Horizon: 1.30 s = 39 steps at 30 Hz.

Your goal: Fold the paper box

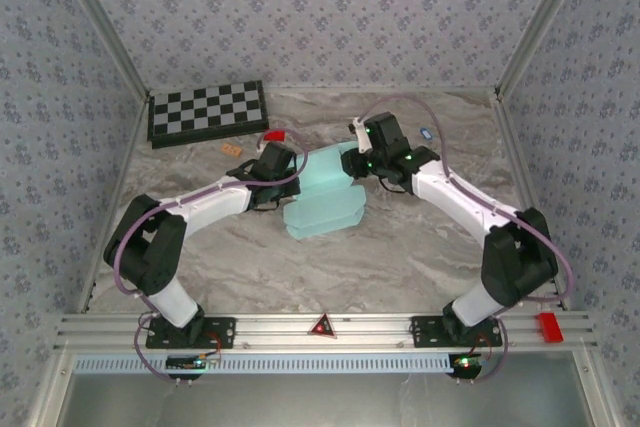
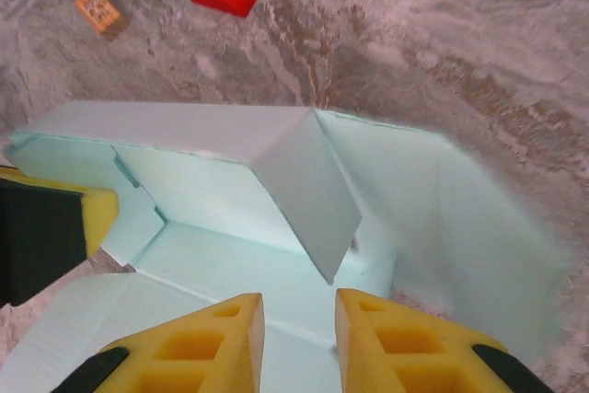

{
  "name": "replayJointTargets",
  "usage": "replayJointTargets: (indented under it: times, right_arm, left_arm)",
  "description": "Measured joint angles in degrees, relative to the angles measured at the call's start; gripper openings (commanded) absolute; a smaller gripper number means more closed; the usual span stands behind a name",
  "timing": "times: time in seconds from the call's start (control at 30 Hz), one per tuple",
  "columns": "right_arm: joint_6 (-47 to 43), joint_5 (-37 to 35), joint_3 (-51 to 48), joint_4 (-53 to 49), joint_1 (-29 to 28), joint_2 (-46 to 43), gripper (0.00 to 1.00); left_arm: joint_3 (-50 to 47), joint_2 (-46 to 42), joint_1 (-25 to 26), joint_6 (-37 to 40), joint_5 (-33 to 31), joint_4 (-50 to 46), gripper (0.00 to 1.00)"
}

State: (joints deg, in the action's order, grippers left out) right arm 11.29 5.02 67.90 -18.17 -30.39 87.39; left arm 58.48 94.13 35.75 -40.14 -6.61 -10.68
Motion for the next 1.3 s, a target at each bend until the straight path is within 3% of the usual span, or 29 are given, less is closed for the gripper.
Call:
replayJointTargets:
  times: [0.27,0.5,0.77,1.0,1.3]
  right_arm:
    - [-0.2,-4.5,-2.1,0.2,2.0,-5.5,0.28]
    - [1.3,-6.1,-4.0,-0.2,8.6,-5.7,0.27]
    - [-0.5,-0.1,-4.2,1.2,14.4,-1.4,0.27]
    - [-3.7,6.1,-4.1,1.3,14.6,4.3,0.29]
    - [-6.9,11.4,-3.2,1.3,12.9,5.2,0.31]
  left_arm:
    - [0.0,0.2,0.0,0.0,0.0,-0.3,0.00]
    - [0.0,0.2,0.0,0.0,0.0,-0.3,0.00]
    - [0.0,0.2,0.0,0.7,1.2,-0.3,0.00]
    - [0.0,0.2,0.0,1.1,1.5,-0.3,0.00]
    - [0.0,0.2,0.0,1.3,1.5,-0.3,0.00]
